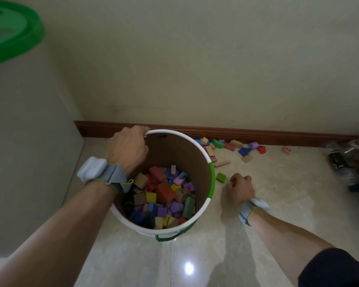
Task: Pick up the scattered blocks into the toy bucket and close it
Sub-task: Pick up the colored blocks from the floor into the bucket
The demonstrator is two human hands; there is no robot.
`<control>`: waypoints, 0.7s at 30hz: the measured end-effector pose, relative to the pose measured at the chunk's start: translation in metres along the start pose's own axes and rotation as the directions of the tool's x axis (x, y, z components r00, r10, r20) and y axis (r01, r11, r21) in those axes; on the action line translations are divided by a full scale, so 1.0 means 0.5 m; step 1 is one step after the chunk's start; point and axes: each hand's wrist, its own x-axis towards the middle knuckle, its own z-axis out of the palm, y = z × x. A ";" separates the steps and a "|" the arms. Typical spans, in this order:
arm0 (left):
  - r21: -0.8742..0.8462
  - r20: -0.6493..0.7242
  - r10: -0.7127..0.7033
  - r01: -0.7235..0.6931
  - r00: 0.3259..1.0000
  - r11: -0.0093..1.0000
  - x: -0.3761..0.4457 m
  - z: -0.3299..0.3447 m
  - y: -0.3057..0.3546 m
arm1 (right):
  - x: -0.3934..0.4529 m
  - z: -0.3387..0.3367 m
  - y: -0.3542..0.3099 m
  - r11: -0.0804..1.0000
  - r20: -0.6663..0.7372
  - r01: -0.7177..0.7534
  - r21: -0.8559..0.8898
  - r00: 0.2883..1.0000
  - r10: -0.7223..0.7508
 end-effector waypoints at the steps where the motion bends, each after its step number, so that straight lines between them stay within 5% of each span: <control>1: -0.002 0.001 -0.005 0.005 1.000 1.000 -0.002 -0.001 0.000 | 0.002 -0.007 -0.008 0.999 -0.023 -0.021 0.041 0.999 0.022; 10: -0.002 0.003 -0.011 0.011 1.000 1.000 -0.011 -0.007 0.002 | -0.016 -0.201 -0.204 0.781 -0.280 0.235 0.579 0.957 -0.081; 14: -0.015 -0.002 -0.012 0.012 1.000 1.000 -0.011 -0.008 0.002 | -0.096 -0.294 -0.309 0.591 -0.317 0.443 0.674 0.896 -0.310; 17: -0.019 -0.008 -0.006 0.006 1.000 1.000 -0.014 -0.007 0.000 | -0.171 -0.321 -0.362 0.501 -0.263 0.542 0.675 0.811 -0.523; 21: -0.026 -0.014 0.001 -0.001 1.000 1.000 -0.014 -0.009 0.001 | -0.238 -0.316 -0.393 0.510 -0.086 0.649 0.564 0.661 -0.745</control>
